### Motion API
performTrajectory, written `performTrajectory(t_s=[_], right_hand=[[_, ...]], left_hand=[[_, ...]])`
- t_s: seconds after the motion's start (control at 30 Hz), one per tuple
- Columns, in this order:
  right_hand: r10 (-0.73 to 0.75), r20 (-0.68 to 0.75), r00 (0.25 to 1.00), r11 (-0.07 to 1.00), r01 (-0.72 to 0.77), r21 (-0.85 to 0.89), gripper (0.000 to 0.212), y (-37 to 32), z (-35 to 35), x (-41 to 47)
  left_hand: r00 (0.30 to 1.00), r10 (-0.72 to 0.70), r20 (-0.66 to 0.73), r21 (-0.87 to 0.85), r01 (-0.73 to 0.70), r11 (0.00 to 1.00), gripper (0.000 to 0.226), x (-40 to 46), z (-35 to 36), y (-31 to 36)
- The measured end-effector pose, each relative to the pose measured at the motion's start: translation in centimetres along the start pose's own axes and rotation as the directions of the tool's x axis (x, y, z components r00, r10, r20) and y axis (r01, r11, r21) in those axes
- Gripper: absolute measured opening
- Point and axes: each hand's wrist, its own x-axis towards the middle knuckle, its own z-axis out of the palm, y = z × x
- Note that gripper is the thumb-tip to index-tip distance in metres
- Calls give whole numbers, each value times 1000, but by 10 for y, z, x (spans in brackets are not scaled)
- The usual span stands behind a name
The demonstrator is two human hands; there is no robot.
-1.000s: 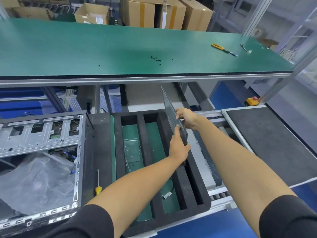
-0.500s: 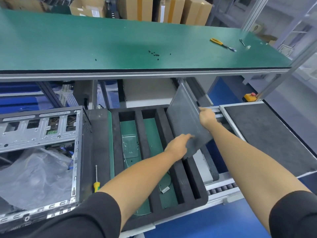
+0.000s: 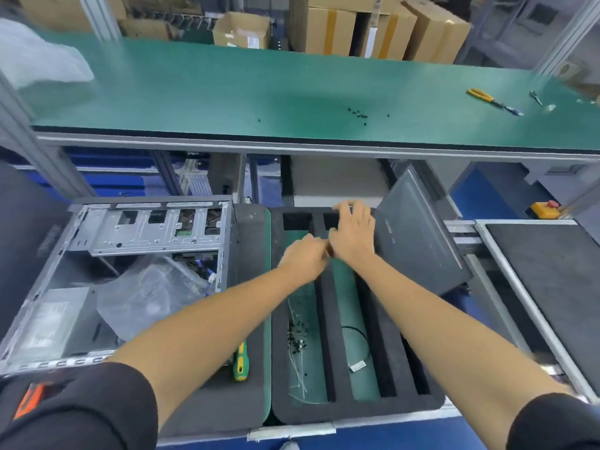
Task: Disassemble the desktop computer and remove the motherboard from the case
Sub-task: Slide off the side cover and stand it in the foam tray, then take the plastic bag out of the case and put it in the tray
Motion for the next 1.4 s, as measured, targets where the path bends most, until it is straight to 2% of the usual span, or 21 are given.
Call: performTrajectory(t_s=[0.07,0.17,0.3,0.4,0.47,0.53,0.57,0.63,0.7,0.77,0.83,0.9,0.97,1.0,1.1,1.2,1.27,1.33,1.37,1.4], right_hand=[[-70,58,996,996,66,68,38,-45,20,-6],[-138,142,980,984,119,131,27,-109,45,-16],[-278,210,937,959,258,121,32,-181,76,-38],[-299,210,931,954,292,63,43,-227,97,-59],[-318,171,932,947,320,18,44,-246,106,-71],[-395,176,902,916,400,10,36,-258,115,-80],[-439,218,871,897,437,61,31,-261,119,-84],[-485,403,776,874,418,248,35,-265,125,-95],[-476,559,679,879,357,315,50,-262,130,-105],[-451,591,668,892,360,274,44,-258,135,-115],[-467,551,691,883,401,245,31,-257,138,-120],[-462,521,718,886,404,229,30,-258,138,-120],[-444,506,740,896,375,237,38,-258,137,-119],[-434,495,753,901,352,255,40,-258,136,-120],[-386,466,796,906,232,353,36,-257,130,-122],[-311,450,837,889,88,450,31,-262,124,-122],[-260,436,861,841,-20,540,37,-264,119,-120],[-189,431,883,747,-156,647,40,-264,112,-115],[-140,444,885,665,-248,704,40,-264,108,-113],[-87,456,886,590,-323,740,39,-264,105,-111]], left_hand=[[995,-12,-97,139,25,990,13,-17,-24,-35],[993,9,-116,246,20,969,17,-52,-58,-95],[999,-11,-40,79,15,997,16,-106,-91,-170],[990,-6,-140,-32,1,999,39,-147,-106,-217],[989,-6,-147,-17,3,1000,37,-171,-114,-245],[999,33,-4,83,-33,996,36,-190,-118,-271],[994,56,95,131,-68,989,44,-196,-118,-281],[960,40,278,168,-90,982,66,-206,-118,-294],[905,23,426,134,-88,987,87,-209,-118,-299],[864,37,502,190,-152,970,98,-210,-116,-300],[857,55,512,272,-223,936,96,-211,-110,-299],[875,66,480,308,-238,921,82,-214,-105,-298],[911,68,407,287,-198,937,49,-215,-102,-299],[929,63,365,288,-177,941,41,-214,-103,-299],[958,80,276,233,-148,961,36,-215,-108,-302],[983,61,173,253,-104,962,16,-216,-123,-295],[993,-19,114,150,1,989,13,-215,-136,-290],[995,-97,3,30,97,995,29,-214,-151,-291],[985,-161,-58,-61,158,986,26,-212,-158,-291],[964,-231,-131,-255,192,948,16,-210,-163,-292]])
